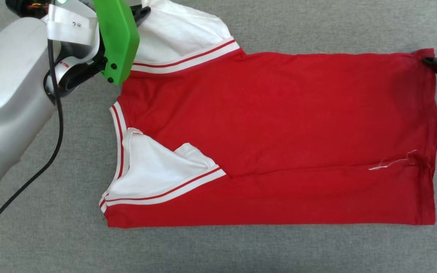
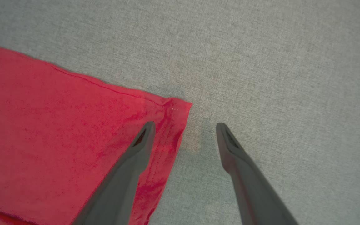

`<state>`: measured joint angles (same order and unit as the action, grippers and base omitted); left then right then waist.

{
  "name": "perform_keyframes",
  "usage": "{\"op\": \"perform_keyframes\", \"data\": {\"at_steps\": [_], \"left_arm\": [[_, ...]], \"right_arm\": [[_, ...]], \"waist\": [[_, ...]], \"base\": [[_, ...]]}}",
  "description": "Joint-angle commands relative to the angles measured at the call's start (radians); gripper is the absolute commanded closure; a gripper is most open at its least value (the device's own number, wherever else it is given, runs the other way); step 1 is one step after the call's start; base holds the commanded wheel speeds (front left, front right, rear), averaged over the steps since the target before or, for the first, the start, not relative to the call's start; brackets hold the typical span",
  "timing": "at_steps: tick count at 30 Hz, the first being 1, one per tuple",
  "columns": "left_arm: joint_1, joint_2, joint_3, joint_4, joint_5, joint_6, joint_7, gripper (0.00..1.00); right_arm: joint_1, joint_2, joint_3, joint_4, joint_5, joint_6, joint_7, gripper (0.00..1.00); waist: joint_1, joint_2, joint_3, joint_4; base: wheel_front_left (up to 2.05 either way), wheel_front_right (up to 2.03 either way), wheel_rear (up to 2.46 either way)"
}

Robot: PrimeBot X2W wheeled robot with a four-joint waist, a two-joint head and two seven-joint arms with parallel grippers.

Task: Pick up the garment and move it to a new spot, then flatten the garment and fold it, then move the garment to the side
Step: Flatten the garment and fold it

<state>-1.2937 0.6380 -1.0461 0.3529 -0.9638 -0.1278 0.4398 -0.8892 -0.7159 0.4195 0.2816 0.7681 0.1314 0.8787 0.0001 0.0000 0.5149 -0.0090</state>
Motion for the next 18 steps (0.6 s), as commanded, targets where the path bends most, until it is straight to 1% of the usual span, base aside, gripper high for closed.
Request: {"op": "perform_keyframes", "data": {"at_steps": [1,5,8,9,10,14,18], "left_arm": [[-0.007,-0.008,-0.004,-0.004,0.012,-0.003,-0.011,1.00],[-0.013,-0.017,-0.010,-0.005,0.016,-0.003,-0.027,1.00],[-0.010,-0.015,-0.016,0.000,0.016,-0.003,-0.038,1.00],[-0.008,-0.012,-0.017,0.003,0.014,-0.003,-0.043,1.00],[-0.006,-0.009,-0.019,0.006,0.014,-0.003,-0.047,1.00],[0.013,0.006,-0.026,0.020,0.014,-0.003,-0.078,1.00],[0.057,0.029,-0.032,0.015,0.019,-0.002,-0.125,1.00]], "right_arm": [[-0.014,0.017,0.014,0.036,-0.012,-0.001,-0.012,0.00],[0.004,0.052,0.059,0.113,-0.001,-0.001,-0.032,0.00],[0.028,0.053,0.115,0.126,0.014,-0.001,-0.044,0.00],[0.031,0.050,0.125,0.128,0.019,-0.001,-0.065,0.58],[0.032,0.048,0.132,0.131,0.023,-0.001,-0.085,1.00],[0.022,0.034,0.144,0.136,0.024,-0.001,-0.215,1.00],[0.042,0.016,0.166,0.115,0.031,-0.001,-0.339,1.00]], "waist": [[-0.0001,0.0000,0.027,0.023],[-0.0001,0.0000,0.041,0.031],[-0.0001,0.0000,0.041,0.029],[-0.0001,0.0000,0.038,0.027],[-0.0001,0.0000,0.034,0.024],[-0.0001,0.0000,-0.004,0.010],[-0.0001,0.0000,-0.070,0.000]], "base": [[0.00,0.00,0.00],[0.00,0.00,0.00],[0.00,0.00,0.00],[0.00,0.00,0.00],[0.00,0.00,0.00],[0.00,0.00,0.00],[0.00,0.00,0.00]]}}
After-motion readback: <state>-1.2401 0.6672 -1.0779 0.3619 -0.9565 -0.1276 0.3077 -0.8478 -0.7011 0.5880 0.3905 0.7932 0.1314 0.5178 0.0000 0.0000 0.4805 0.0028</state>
